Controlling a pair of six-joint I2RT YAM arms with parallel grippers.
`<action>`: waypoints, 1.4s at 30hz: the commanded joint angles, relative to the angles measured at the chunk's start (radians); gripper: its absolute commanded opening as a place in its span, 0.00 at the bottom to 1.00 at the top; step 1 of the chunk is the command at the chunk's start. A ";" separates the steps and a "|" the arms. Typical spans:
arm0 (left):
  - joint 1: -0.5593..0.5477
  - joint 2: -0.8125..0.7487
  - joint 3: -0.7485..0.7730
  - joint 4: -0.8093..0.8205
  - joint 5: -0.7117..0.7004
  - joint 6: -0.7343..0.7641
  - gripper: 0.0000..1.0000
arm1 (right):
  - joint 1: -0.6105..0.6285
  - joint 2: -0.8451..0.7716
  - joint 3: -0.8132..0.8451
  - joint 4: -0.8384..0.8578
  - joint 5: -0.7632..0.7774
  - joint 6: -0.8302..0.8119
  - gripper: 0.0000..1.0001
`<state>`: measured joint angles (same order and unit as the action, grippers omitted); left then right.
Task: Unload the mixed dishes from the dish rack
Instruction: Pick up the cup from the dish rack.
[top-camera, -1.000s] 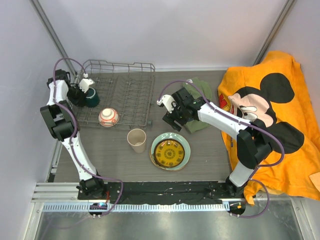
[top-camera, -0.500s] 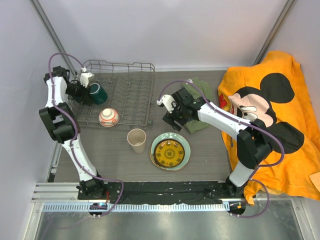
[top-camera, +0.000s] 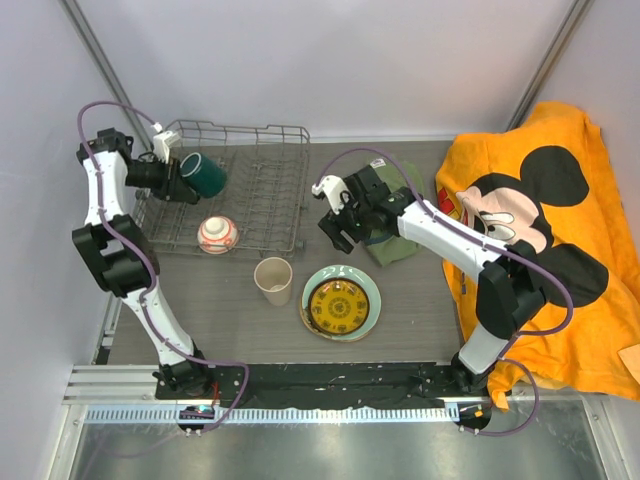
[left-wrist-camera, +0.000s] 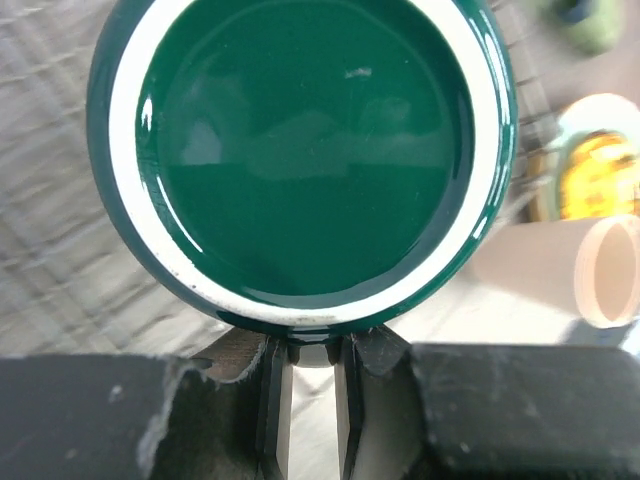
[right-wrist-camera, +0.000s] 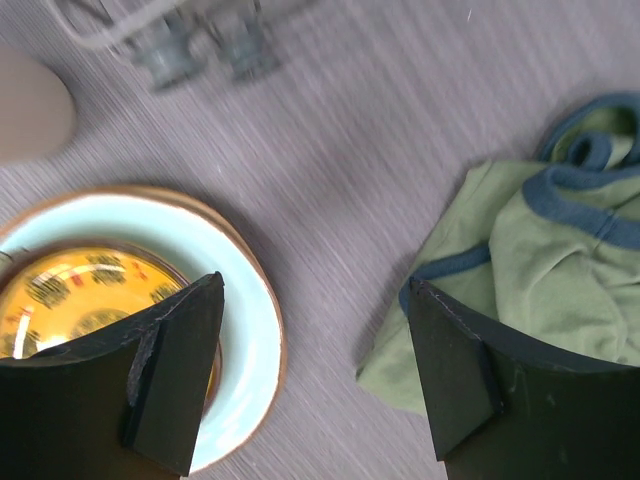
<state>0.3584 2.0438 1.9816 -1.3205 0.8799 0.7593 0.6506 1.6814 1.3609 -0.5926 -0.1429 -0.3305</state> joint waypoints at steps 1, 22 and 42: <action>0.001 -0.118 -0.072 -0.028 0.224 -0.095 0.00 | -0.003 -0.066 0.076 0.099 -0.063 0.076 0.78; 0.001 -0.247 -0.305 -0.341 0.657 0.003 0.00 | -0.029 -0.058 0.074 0.516 -0.181 0.329 0.78; -0.131 -0.214 -0.075 -0.341 0.763 -0.244 0.00 | -0.072 0.006 0.165 0.636 -0.334 0.518 0.78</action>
<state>0.2646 1.8275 1.7954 -1.3544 1.3880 0.5911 0.5938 1.6882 1.4628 -0.0147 -0.4507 0.1509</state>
